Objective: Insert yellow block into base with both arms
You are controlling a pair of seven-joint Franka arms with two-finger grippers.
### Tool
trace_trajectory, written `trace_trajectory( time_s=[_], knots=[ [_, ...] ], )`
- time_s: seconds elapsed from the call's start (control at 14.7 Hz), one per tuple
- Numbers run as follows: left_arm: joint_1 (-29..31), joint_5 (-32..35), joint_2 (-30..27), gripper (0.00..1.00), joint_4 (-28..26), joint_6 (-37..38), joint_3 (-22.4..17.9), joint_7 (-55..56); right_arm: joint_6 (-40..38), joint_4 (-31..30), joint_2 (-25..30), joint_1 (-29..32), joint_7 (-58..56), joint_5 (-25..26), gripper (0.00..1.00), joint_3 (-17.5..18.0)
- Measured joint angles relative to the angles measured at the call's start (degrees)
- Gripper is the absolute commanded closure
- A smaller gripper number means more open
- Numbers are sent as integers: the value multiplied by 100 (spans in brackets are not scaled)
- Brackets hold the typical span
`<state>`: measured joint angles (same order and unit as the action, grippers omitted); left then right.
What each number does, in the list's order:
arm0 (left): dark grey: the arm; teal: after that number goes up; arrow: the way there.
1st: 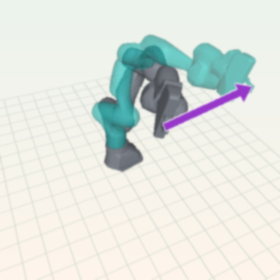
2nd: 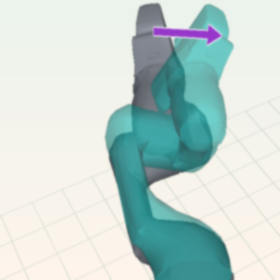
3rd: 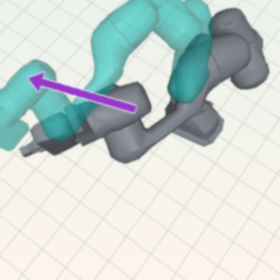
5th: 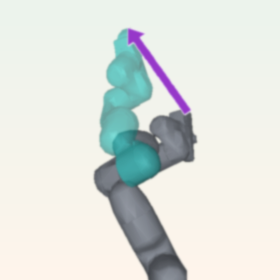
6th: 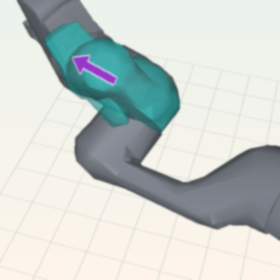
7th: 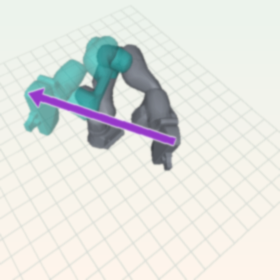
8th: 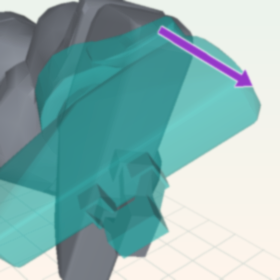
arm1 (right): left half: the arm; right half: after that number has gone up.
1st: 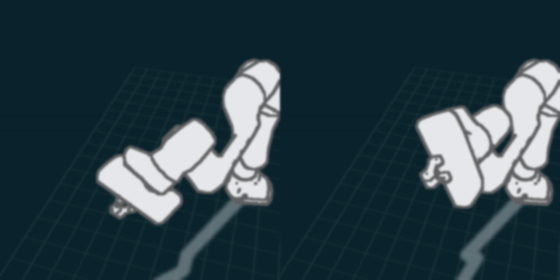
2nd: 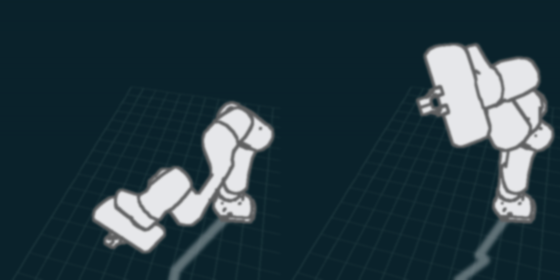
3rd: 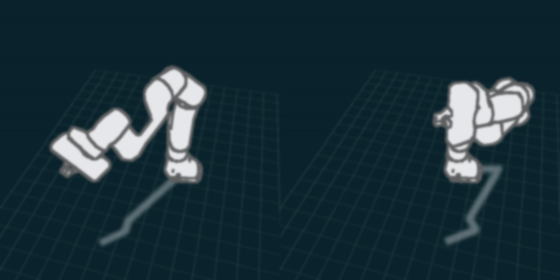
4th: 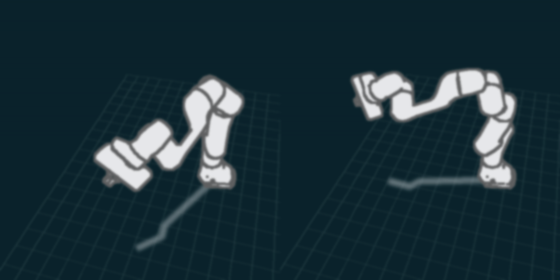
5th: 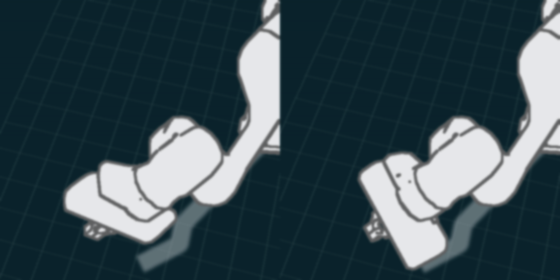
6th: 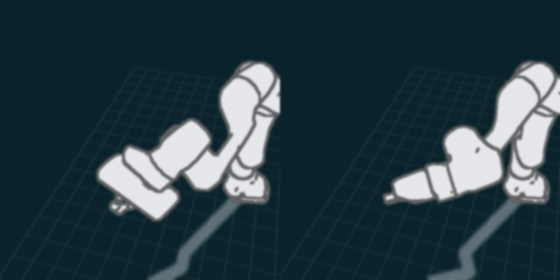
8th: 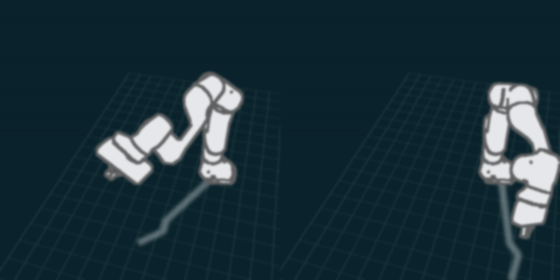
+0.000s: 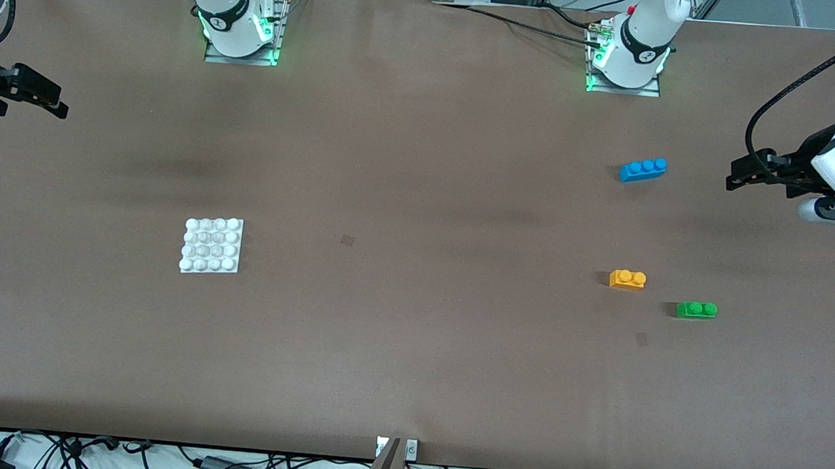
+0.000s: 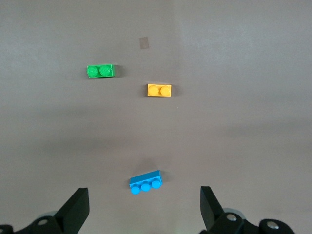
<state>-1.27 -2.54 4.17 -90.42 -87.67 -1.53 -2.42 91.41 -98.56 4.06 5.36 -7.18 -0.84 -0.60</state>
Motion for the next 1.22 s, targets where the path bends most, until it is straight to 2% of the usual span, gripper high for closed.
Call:
trace_trajectory(
  time_s=[0.88, 1.22],
  knots=[
    [1, 0, 0, 0, 0, 0, 0, 0, 3, 31, -90, -11, -4, -1, 0, 29],
    [2, 0, 0, 0, 0, 0, 0, 0, -349, 44, -610, -67, -4, -2, 0, 60]
  ],
)
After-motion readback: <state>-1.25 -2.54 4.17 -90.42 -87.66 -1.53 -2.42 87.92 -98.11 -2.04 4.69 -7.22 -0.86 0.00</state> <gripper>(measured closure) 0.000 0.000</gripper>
